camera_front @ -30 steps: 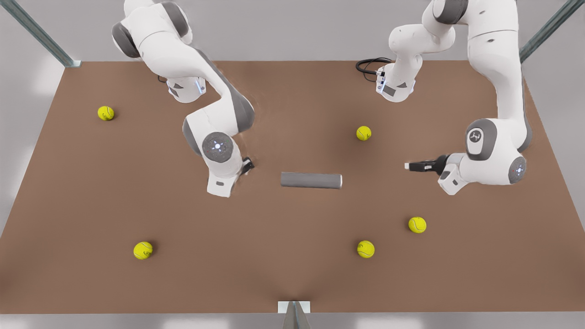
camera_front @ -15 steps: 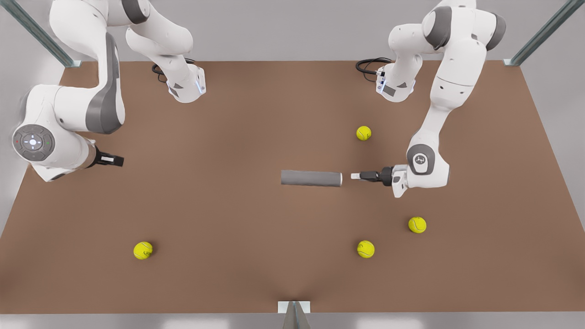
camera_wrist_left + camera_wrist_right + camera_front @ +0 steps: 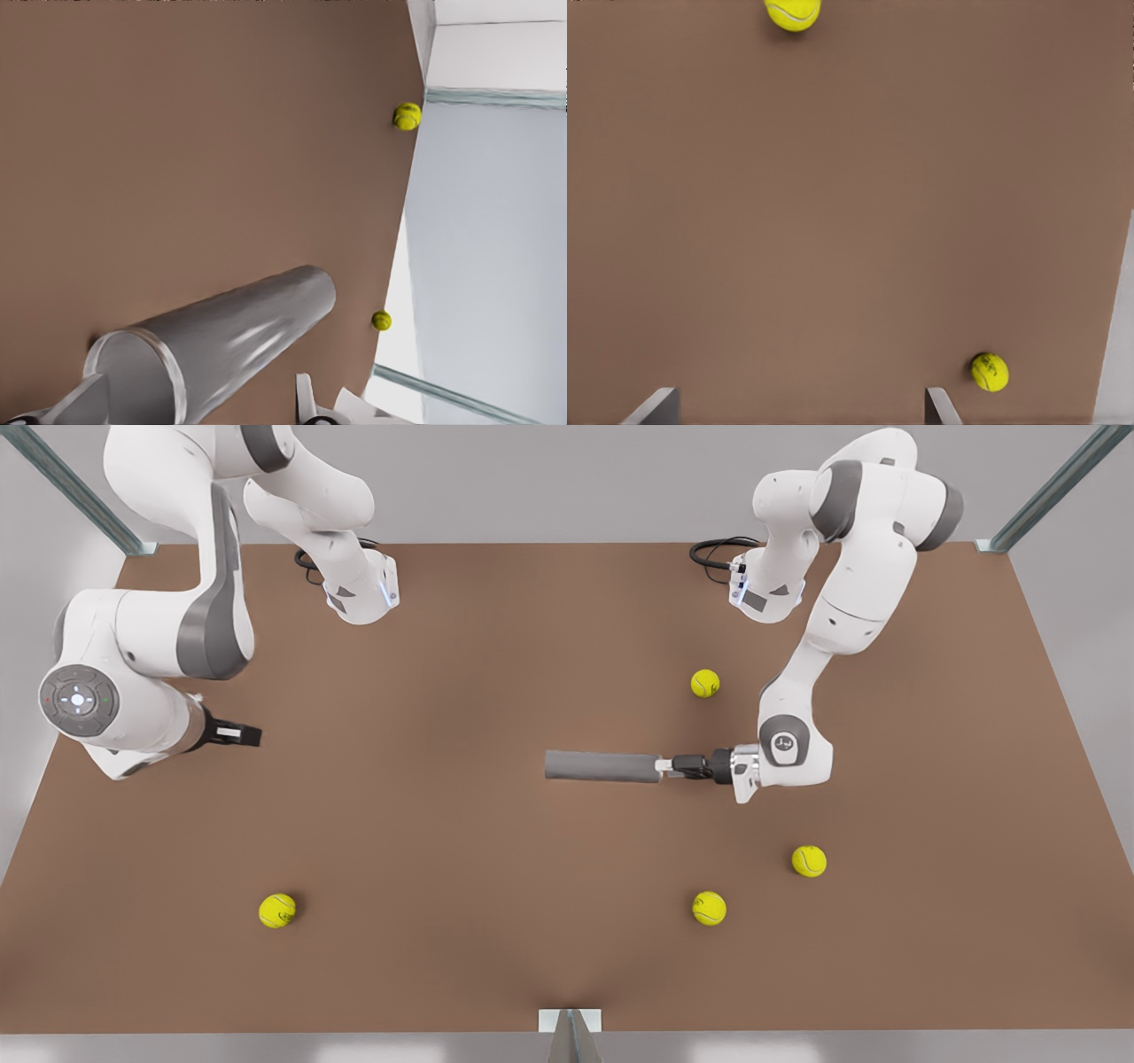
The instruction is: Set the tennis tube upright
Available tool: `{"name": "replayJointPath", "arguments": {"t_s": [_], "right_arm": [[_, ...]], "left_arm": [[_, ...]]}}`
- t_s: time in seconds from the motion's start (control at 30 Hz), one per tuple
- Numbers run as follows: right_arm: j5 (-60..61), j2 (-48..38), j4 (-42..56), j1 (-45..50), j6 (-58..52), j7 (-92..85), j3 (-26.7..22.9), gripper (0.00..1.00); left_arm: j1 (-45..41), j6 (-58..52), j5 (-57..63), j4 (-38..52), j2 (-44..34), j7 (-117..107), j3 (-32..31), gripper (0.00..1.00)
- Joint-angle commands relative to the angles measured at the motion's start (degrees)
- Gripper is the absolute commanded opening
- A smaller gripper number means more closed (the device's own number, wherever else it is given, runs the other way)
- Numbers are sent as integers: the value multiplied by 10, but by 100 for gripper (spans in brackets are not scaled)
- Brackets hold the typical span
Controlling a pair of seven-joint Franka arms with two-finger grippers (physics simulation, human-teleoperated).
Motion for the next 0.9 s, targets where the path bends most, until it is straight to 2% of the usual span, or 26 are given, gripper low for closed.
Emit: {"name": "replayJointPath", "arguments": {"t_s": [0.0, 0.53, 0.57, 0.63, 0.87], "right_arm": [[0, 0, 0, 0, 0, 0, 0, 100], [0, 1, -1, 4, -27, -1, 1, 100], [-1, 1, -2, 4, -27, 0, 1, 100], [0, 1, -2, 1, -32, -1, 1, 100], [-2, 4, -2, 1, -40, 0, 1, 100]], "left_arm": [[0, 0, -16, 1, 0, 0, 0, 100], [-22, -3, -32, -1, 12, 27, -10, 100], [-22, -3, -32, -1, 13, 28, -10, 98], [-22, -3, -32, -1, 14, 29, -13, 76], [-22, -3, -32, -1, 17, 31, -16, 62]]}}
